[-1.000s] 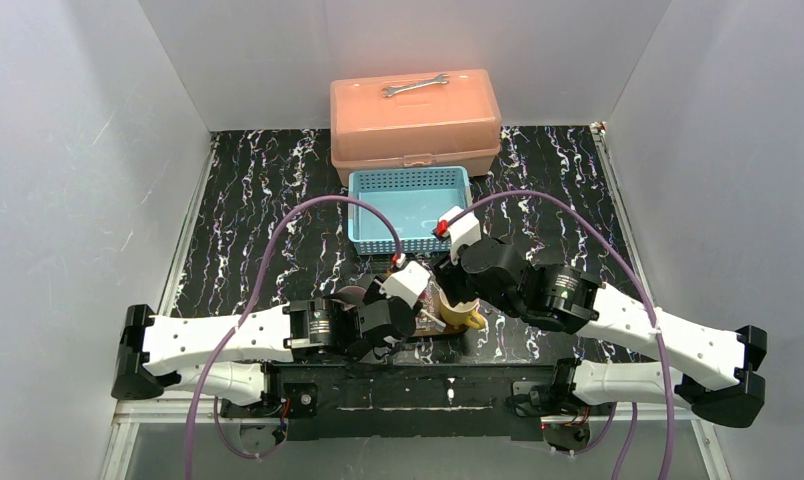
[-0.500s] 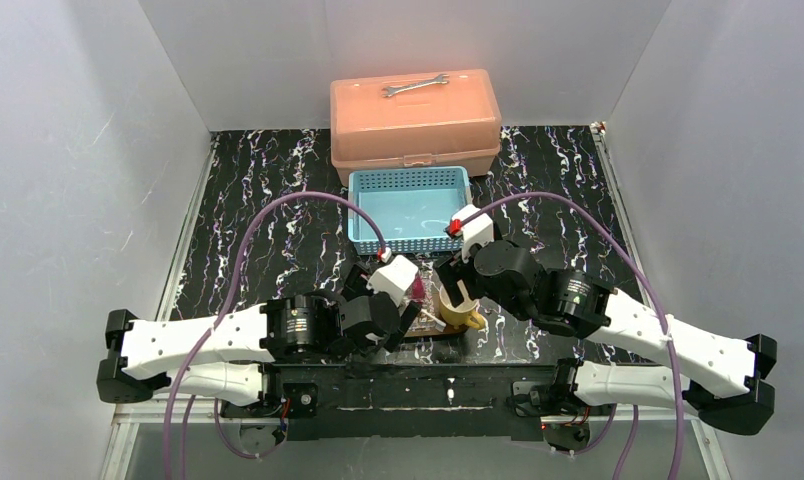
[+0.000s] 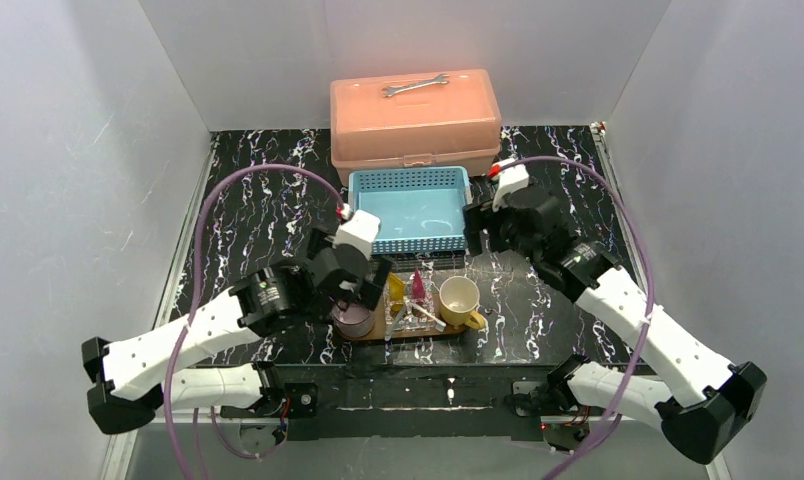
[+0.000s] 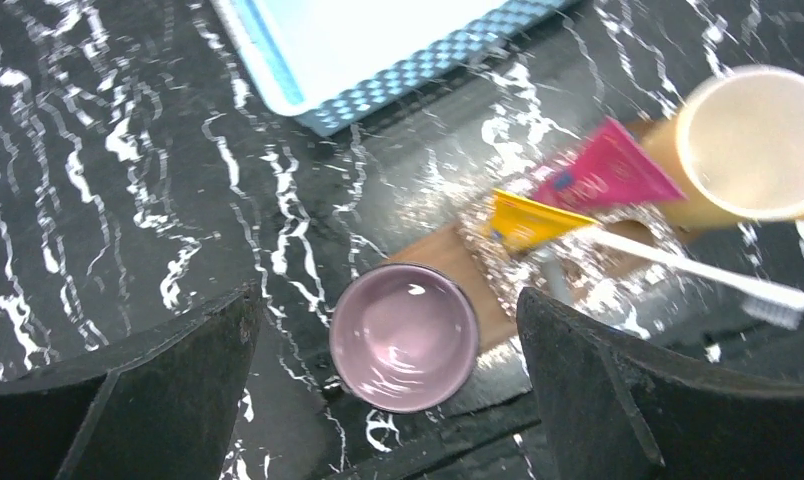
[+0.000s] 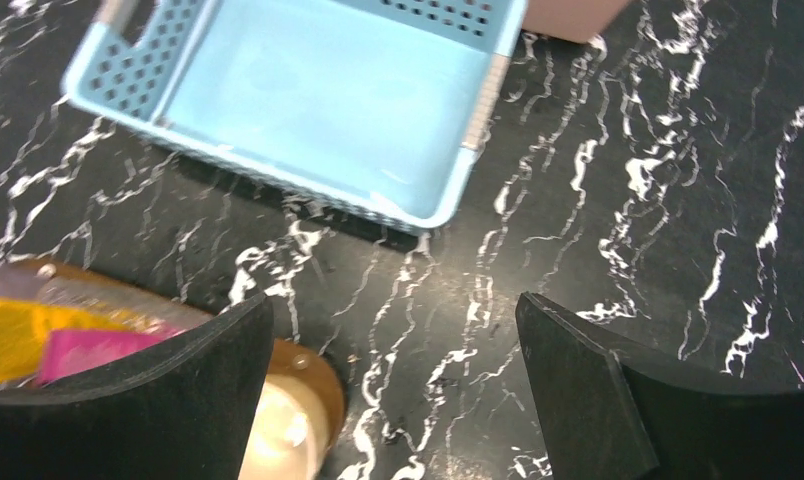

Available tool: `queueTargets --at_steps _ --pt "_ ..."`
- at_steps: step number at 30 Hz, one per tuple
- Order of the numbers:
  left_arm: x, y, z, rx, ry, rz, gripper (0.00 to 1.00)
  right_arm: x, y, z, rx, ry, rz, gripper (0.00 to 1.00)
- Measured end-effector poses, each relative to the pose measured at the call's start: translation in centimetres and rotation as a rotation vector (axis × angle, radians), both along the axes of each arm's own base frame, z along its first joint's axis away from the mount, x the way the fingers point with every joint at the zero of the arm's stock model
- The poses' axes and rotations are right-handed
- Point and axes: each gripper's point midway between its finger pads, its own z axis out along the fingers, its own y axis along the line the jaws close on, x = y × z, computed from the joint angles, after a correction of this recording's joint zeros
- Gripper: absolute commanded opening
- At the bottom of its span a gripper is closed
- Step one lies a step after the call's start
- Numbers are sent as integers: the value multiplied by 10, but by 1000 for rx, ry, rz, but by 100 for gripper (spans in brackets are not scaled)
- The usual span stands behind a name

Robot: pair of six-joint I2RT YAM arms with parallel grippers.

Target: Prepare toiletry sets of a toothbrush and toothpaste on the tray

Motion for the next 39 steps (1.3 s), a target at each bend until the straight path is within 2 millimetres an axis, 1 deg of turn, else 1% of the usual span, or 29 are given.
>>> queueTargets --at_steps 1,5,7,10,12,13,14,17,20,22,25,27,30,34,39 --pt "7 8 2 -7 -1 29 98 9 -9 -2 14 9 -29 99" --pt "27 40 8 -54 -15 140 98 36 -37 -13 69 52 -120 98" --pt "34 54 10 -79 -19 185 98 45 -45 -15 108 66 -145 98" --pt "44 73 10 -113 -15 248 98 54 -54 -15 162 80 -173 98" --pt "50 86 7 -124 -6 293 98 62 -65 -14 208 81 -206 98" --pt "54 93 4 -127 0 319 98 63 -66 -15 216 82 -211 98" --pt "56 98 2 -132 5 340 98 69 -77 -16 247 77 -244 98" --pt "63 117 -7 -143 28 408 98 73 -95 -26 284 83 -295 98" --pt "68 138 -10 -153 34 485 98 72 -102 -31 311 90 -312 98" --pt "68 145 -9 -156 24 505 98 69 -102 -28 321 72 -305 98" --pt "62 146 -11 -170 8 493 98 61 -102 -17 344 19 -289 99" --pt "55 148 -13 -183 -3 489 98 53 -102 -9 365 -29 -273 98" --pt "48 151 -10 -210 -32 488 98 40 -103 -7 383 -68 -268 98" --pt "38 153 -7 -255 -67 474 98 29 -106 -11 396 -85 -280 98" --pt "21 151 -5 -315 -96 429 98 14 -111 -24 398 -97 -293 98"
